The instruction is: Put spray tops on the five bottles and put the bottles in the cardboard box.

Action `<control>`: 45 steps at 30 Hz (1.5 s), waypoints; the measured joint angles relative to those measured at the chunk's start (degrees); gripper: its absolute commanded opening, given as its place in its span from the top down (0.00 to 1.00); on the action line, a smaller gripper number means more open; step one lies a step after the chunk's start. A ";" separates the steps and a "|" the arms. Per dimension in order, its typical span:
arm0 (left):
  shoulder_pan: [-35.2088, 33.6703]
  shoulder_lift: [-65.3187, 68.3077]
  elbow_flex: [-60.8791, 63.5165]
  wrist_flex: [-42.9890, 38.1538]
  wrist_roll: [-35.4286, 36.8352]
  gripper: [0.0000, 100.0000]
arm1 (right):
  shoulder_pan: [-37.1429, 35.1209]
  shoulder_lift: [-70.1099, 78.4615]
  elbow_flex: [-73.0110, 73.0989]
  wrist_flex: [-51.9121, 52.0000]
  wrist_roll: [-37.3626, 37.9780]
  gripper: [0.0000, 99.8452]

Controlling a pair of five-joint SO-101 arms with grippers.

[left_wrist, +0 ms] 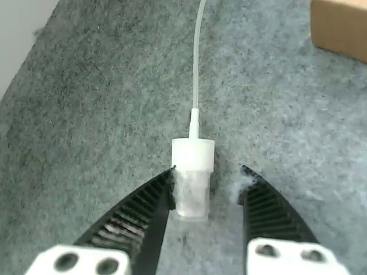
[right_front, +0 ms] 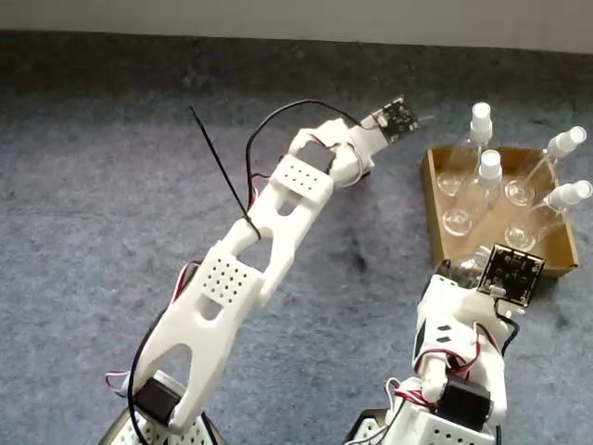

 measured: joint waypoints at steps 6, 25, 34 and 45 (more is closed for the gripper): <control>-1.85 8.88 -11.25 -0.09 0.00 0.85 | -0.44 0.00 0.00 0.00 0.00 0.88; -2.81 19.87 -23.03 0.44 -0.09 1.00 | -0.53 0.00 0.00 0.00 0.00 0.88; -2.90 18.99 -26.37 13.71 -0.18 1.00 | -0.53 0.00 0.00 0.00 0.00 0.88; -3.52 9.05 -25.49 35.52 -0.26 1.00 | -0.53 0.00 0.00 0.00 0.00 0.88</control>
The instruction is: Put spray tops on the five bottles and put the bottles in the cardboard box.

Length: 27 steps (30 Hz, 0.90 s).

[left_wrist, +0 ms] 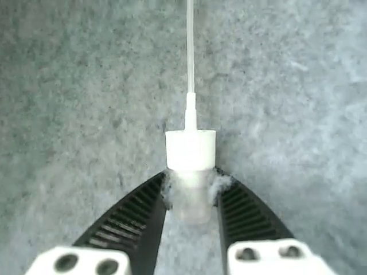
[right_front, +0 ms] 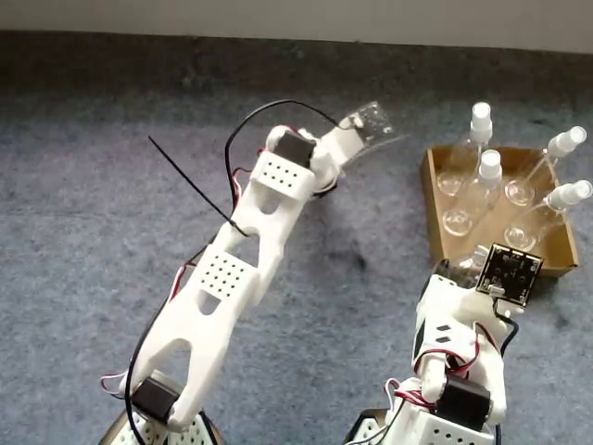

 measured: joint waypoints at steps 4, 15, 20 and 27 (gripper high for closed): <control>-0.35 -5.36 0.00 7.30 0.00 1.00 | 0.00 0.00 0.00 0.00 0.00 0.88; -4.31 -11.69 0.00 10.73 0.00 1.00 | 0.00 0.00 0.00 0.00 0.00 0.88; -6.24 -13.98 0.00 11.25 0.00 1.00 | 0.00 0.00 0.00 0.00 0.00 0.88; -5.89 -19.78 0.00 11.25 0.00 1.00 | 0.00 0.00 0.00 0.00 0.00 0.88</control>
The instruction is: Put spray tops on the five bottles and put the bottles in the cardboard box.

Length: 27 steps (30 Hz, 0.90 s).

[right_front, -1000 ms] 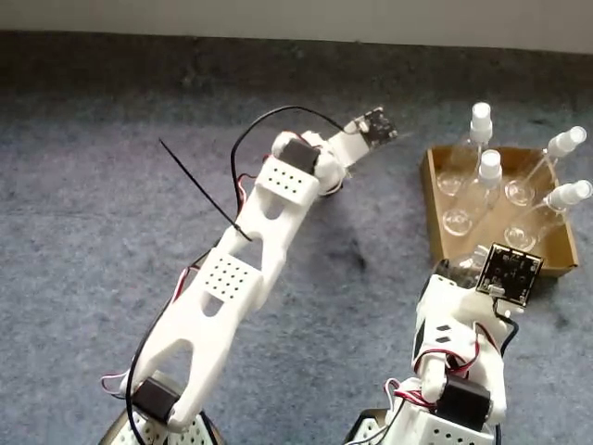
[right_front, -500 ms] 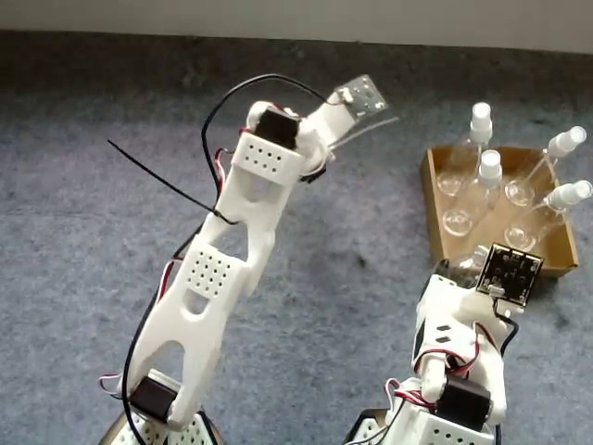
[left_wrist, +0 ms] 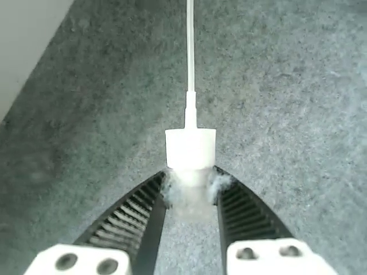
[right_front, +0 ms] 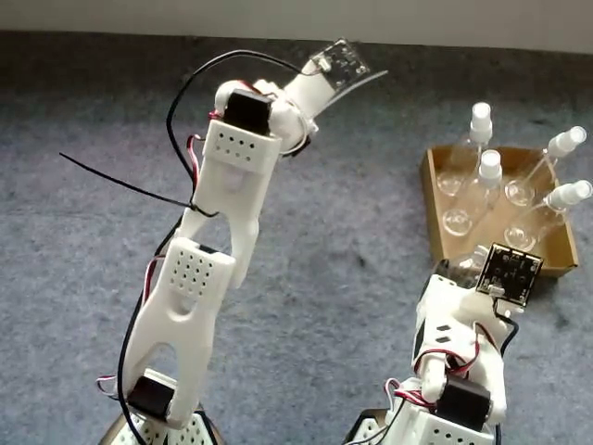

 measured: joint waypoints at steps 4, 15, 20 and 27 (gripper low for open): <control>-0.44 -3.08 0.00 0.00 0.00 1.00 | 0.00 0.00 0.00 0.00 0.00 0.88; -2.02 -14.51 17.05 0.00 0.00 1.00 | 0.00 0.00 0.00 0.00 0.00 0.88; -2.02 -22.33 30.07 0.00 0.00 1.00 | 0.00 0.00 0.00 0.00 0.00 0.88; -2.02 -32.88 48.09 0.00 -9.85 1.00 | 0.00 0.00 0.00 0.00 0.00 0.88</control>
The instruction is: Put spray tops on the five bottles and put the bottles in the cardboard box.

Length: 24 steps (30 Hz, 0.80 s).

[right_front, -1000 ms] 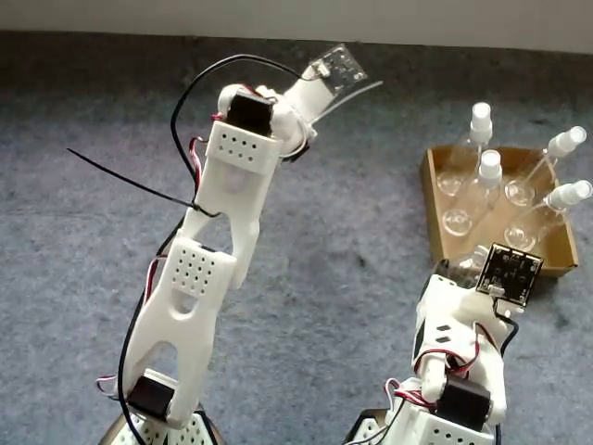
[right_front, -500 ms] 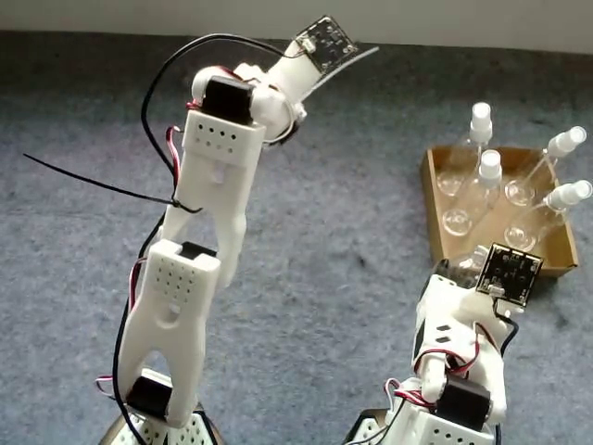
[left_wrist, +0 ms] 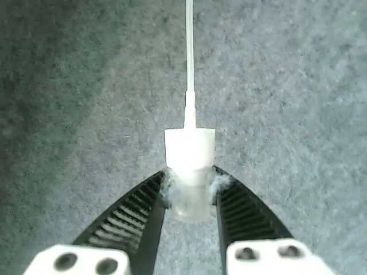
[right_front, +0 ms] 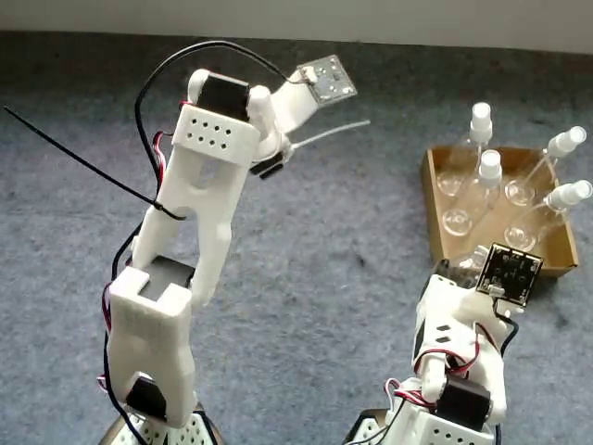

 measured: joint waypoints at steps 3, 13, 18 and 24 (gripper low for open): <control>0.00 -4.13 7.74 0.00 -1.05 1.00 | 0.00 0.00 0.00 0.00 0.00 0.88; 0.00 -20.13 32.97 -0.09 -9.67 1.00 | -4.92 0.00 0.00 0.00 0.00 0.88; 0.00 -27.52 46.51 -0.26 -10.37 1.00 | -11.08 0.00 0.00 0.00 0.00 0.88; -0.62 -33.58 57.93 -2.46 -10.73 1.00 | -16.35 0.00 0.00 -4.13 0.00 0.88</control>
